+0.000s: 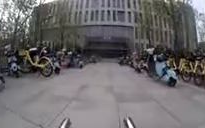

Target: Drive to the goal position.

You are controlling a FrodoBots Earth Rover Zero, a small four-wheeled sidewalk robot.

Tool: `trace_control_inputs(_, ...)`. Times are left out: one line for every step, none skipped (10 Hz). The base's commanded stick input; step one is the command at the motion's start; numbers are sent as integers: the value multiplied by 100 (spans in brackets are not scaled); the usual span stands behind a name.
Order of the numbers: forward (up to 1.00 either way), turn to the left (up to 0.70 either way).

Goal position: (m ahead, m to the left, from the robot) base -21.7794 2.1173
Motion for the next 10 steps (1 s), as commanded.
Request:
trace_control_inputs(0,0)
trace_control_inputs(0,0)
trace_control_inputs(0,0)
trace_control_inputs(34,-13)
trace_control_inputs(96,-37)
trace_control_inputs(100,-40)
trace_control_inputs(100,-40)
trace_control_inputs(100,-40)
trace_control_inputs(100,-27)
trace_control_inputs(100,-4)
